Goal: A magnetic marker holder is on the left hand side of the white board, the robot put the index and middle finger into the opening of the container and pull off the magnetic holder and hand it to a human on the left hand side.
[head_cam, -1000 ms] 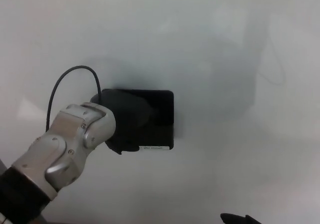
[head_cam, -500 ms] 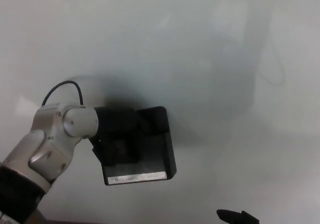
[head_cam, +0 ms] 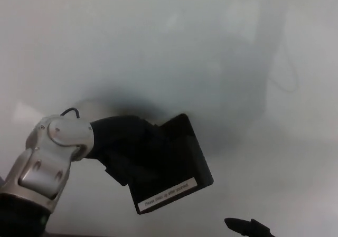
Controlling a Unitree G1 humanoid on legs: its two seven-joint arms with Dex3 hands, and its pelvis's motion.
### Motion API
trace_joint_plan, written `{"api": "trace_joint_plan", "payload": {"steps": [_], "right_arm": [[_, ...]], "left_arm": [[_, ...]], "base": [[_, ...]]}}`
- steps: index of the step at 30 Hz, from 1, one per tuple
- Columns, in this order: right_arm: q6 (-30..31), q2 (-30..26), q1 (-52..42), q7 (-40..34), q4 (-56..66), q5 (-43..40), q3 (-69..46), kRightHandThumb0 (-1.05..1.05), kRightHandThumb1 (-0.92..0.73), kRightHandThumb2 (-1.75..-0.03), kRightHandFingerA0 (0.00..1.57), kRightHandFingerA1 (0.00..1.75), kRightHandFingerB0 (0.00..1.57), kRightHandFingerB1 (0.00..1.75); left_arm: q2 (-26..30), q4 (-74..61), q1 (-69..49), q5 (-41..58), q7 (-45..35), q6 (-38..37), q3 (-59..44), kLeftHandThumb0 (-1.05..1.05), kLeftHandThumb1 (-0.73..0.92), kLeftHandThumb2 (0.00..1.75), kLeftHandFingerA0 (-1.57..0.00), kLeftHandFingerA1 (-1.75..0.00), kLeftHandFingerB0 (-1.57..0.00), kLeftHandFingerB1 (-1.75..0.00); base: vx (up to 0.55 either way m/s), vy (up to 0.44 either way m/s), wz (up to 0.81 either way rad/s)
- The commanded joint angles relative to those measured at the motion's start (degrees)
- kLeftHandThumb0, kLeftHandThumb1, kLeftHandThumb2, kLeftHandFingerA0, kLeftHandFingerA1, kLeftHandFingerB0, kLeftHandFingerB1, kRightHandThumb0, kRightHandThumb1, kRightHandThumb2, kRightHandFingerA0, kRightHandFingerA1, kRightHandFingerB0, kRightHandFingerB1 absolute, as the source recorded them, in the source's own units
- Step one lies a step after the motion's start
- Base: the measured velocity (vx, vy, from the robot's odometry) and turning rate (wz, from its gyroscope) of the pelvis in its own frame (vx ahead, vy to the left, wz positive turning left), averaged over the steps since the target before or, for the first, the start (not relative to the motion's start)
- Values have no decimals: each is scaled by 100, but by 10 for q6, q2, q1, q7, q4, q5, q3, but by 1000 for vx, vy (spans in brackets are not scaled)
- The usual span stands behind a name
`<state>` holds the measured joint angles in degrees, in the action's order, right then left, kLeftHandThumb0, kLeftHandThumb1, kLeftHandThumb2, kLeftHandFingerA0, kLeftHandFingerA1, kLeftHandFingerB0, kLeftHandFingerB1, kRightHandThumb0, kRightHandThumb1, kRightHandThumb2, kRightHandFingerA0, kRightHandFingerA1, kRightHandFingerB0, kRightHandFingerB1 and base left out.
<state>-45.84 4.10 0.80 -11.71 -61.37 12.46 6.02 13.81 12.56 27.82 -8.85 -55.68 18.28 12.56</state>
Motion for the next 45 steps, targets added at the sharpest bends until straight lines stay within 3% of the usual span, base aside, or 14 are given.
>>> {"api": "trace_joint_plan", "payload": {"steps": [1,2,3,8,9,14,21,26,31,36,40,42,43,45], "right_arm": [[8,-4,-7,-2,-6,4,3,-42,-66,-63,85,53,60,45],[6,-2,-8,-1,-6,3,3,-42,-66,-63,85,53,60,45],[5,-1,-9,-1,-7,2,3,-42,-66,-63,86,53,60,45],[2,-1,-11,-5,-10,5,6,-43,-66,-63,86,54,59,45],[2,-1,-13,-5,-9,5,5,-43,-66,-63,86,54,59,45],[5,-1,-14,-8,-6,8,5,-43,-67,-63,86,54,58,45],[9,-1,-15,-11,-2,14,8,-44,-66,-63,86,53,58,45],[3,-1,-11,-15,-5,15,8,-43,-67,-63,86,54,59,45],[5,1,-13,-17,-4,16,10,-44,-66,-64,86,53,58,45],[1,1,-10,-26,-6,22,13,-42,-66,-63,86,54,60,46],[6,4,-6,-24,-7,20,13,-39,-70,-61,89,52,63,45],[6,4,-3,-25,-8,20,13,-39,-70,-61,90,52,63,45],[5,4,-2,-25,-8,20,13,-41,-65,-63,88,54,60,46],[4,4,-2,-25,-8,21,13,-41,-65,-63,88,54,60,46]], "left_arm": [[-93,-74,-128,312,-56,194,-172,-7,69,69,-80,-155,-86,-109],[-105,-83,-141,338,-57,215,-188,-7,69,69,-80,-155,-86,-109],[-117,-99,-163,375,-64,240,-207,-14,71,73,-82,-155,-89,-90],[-131,-119,-192,425,-83,274,-235,-14,70,74,-84,-155,-89,-84],[-157,-131,-219,474,-63,299,-272,-25,65,59,-90,-155,-95,-62],[-192,-130,-271,569,-59,313,-344,-36,58,60,-93,-140,-82,-58],[-210,-129,-306,635,-83,315,-384,-41,69,63,-95,-139,-76,-67],[-208,-135,-315,663,-96,325,-403,-41,74,63,-97,-132,-72,-104],[-212,-133,-323,688,-97,336,-424,-46,74,64,-99,-135,-76,-105],[-214,-145,-328,711,-90,344,-439,-47,76,63,-102,-125,-80,-78],[-212,-154,-322,728,-91,343,-449,-49,71,62,-102,-124,-84,-83],[-217,-159,-318,741,-101,332,-455,-49,65,60,-106,-106,-87,-64],[-205,-136,-307,731,-140,331,-452,-57,51,56,-103,-74,-85,-46],[-190,-109,-294,718,-187,331,-449,-57,51,56,-103,-74,-85,-46]], "base": [[0,0,0],[0,0,0],[0,0,0],[0,0,0],[0,0,0],[0,0,0],[0,0,0],[0,0,0],[0,0,0],[0,0,0],[0,0,0],[0,0,0],[0,0,0],[0,0,0]]}}
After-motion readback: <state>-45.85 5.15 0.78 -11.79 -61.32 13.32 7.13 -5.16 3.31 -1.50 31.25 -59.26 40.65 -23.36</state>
